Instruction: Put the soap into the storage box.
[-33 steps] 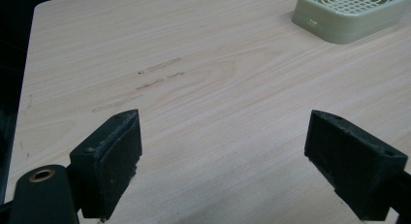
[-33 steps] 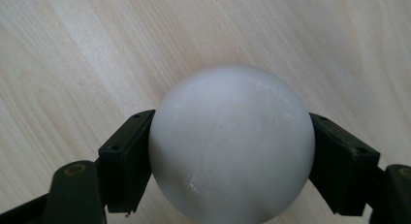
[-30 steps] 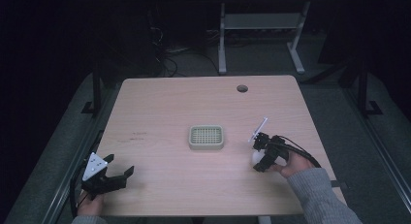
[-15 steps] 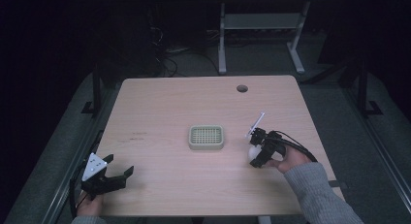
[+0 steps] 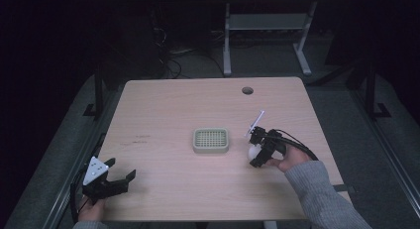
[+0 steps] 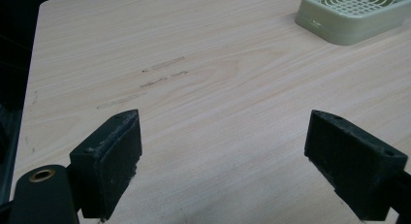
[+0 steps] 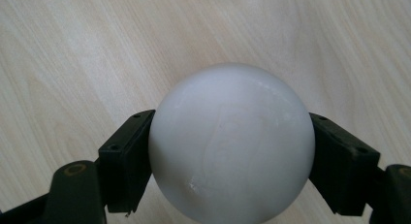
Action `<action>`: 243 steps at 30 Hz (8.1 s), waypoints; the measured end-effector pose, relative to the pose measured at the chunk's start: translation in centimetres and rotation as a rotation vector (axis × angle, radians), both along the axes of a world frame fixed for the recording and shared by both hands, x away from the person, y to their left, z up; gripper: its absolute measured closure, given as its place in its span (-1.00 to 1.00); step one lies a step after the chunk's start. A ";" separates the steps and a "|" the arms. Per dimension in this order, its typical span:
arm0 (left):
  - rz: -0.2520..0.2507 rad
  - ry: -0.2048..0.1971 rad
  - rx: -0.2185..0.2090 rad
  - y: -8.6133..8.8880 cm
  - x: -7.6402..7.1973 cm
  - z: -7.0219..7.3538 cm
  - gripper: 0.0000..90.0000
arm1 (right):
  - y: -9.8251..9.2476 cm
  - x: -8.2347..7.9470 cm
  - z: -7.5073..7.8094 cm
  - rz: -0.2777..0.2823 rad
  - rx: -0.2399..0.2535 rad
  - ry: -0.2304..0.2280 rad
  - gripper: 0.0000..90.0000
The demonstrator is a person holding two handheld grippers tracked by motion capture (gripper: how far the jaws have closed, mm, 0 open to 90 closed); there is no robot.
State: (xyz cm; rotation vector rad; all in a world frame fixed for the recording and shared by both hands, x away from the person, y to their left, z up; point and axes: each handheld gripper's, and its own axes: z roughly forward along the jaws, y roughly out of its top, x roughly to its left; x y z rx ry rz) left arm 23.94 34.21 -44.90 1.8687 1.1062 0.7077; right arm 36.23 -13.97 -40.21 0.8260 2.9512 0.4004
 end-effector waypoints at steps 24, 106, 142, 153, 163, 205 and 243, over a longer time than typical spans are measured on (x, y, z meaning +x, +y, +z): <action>0.003 0.001 -0.001 0.0 -0.1 0.0 -0.71 | 2.3 1.1 1.2 0.038 0.006 -0.007 -0.48; 0.009 0.002 -0.012 0.0 -0.1 -0.1 -0.71 | 10.4 5.5 3.6 0.156 0.008 -0.019 -0.48; 0.005 0.003 0.000 0.0 -0.2 0.0 -0.71 | 13.7 7.9 1.6 0.167 -0.026 -0.004 -0.48; 0.007 0.000 -0.010 0.0 -0.2 0.0 -0.71 | 14.2 8.4 0.9 0.170 -0.040 -0.006 -0.48; 0.011 -0.001 -0.014 0.0 -0.2 0.1 -0.71 | 15.0 8.6 0.1 0.181 -0.061 -0.006 -0.48; 0.011 -0.005 -0.010 0.1 -0.2 0.2 -0.71 | 15.5 9.0 -1.1 0.182 -0.101 0.003 -0.48; 0.016 -0.008 -0.012 0.1 -0.3 0.2 -0.71 | 15.2 8.5 0.5 0.166 -0.046 0.003 -0.58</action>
